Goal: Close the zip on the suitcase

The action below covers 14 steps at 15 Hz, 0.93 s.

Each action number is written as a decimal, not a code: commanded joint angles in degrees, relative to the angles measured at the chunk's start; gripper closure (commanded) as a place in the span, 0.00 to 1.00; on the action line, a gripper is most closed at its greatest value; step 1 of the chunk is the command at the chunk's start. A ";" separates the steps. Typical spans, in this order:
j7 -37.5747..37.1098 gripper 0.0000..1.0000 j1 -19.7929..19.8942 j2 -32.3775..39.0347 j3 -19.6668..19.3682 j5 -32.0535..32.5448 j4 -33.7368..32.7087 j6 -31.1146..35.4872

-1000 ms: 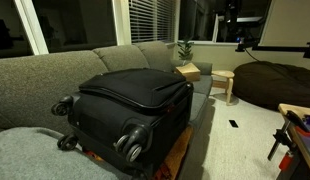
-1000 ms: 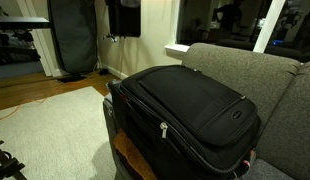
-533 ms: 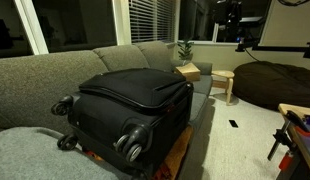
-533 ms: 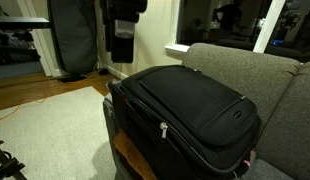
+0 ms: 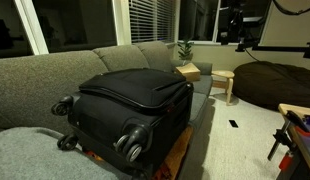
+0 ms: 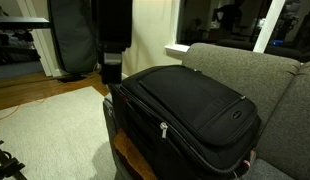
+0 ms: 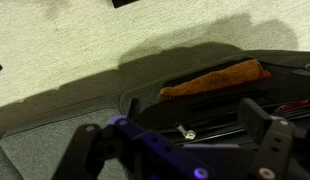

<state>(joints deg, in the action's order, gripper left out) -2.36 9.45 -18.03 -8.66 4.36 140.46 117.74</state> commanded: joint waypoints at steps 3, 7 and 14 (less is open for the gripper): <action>0.64 0.00 0.35 -5.42 -0.64 -2.57 7.39 6.76; 0.26 0.00 0.45 -7.24 -0.50 -3.90 10.86 10.84; 0.87 0.00 0.53 -7.74 -0.54 -4.57 14.99 16.77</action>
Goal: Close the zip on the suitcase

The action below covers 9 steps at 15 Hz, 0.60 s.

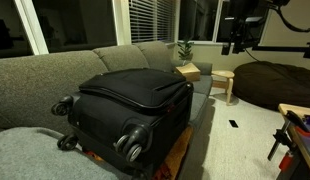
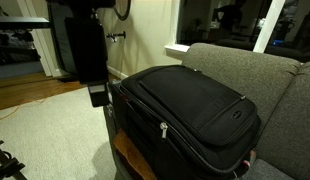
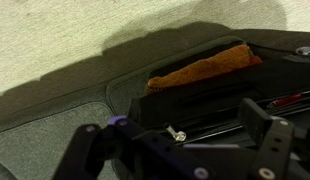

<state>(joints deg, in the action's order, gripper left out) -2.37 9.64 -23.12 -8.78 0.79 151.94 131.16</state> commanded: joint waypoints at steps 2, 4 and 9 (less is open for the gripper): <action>0.92 0.00 0.37 -2.00 -0.36 -0.84 4.11 5.20; 0.99 0.00 0.35 -1.53 -0.35 -0.81 4.71 6.76; 0.14 0.00 0.36 0.13 0.33 -0.28 3.75 6.81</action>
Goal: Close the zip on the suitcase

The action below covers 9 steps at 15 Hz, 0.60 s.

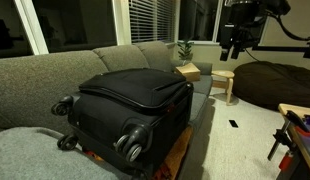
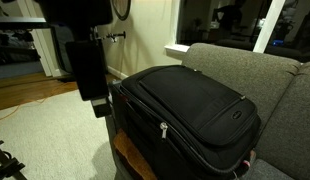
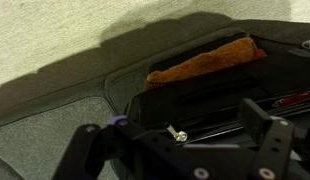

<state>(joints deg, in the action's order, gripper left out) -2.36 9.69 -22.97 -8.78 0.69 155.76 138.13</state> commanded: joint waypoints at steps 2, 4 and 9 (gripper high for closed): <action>0.13 0.00 0.29 0.22 0.43 -0.16 -0.04 -0.05; 0.12 0.00 0.28 0.29 0.47 -0.15 -0.09 -0.05; 0.13 0.00 0.16 0.46 0.45 -0.35 -0.12 0.24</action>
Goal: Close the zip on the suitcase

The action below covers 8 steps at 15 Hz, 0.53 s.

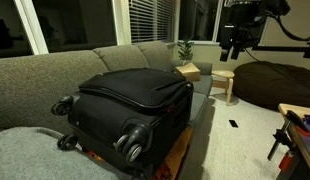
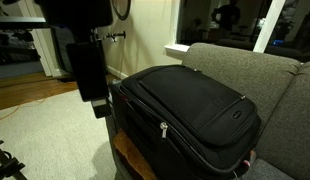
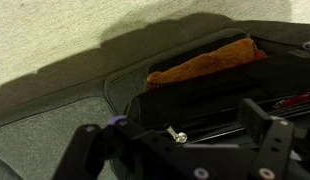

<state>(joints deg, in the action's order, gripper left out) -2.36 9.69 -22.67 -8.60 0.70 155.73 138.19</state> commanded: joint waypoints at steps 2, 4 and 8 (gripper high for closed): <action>0.40 0.00 -0.21 1.42 0.21 -0.78 -0.70 1.45; 1.58 0.00 -0.70 2.38 -0.19 -1.35 -1.16 2.40; 5.15 0.00 -1.46 2.68 -0.95 -1.91 -0.57 6.77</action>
<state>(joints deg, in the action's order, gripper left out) -0.55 9.22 -20.52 -8.54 0.47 155.00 141.86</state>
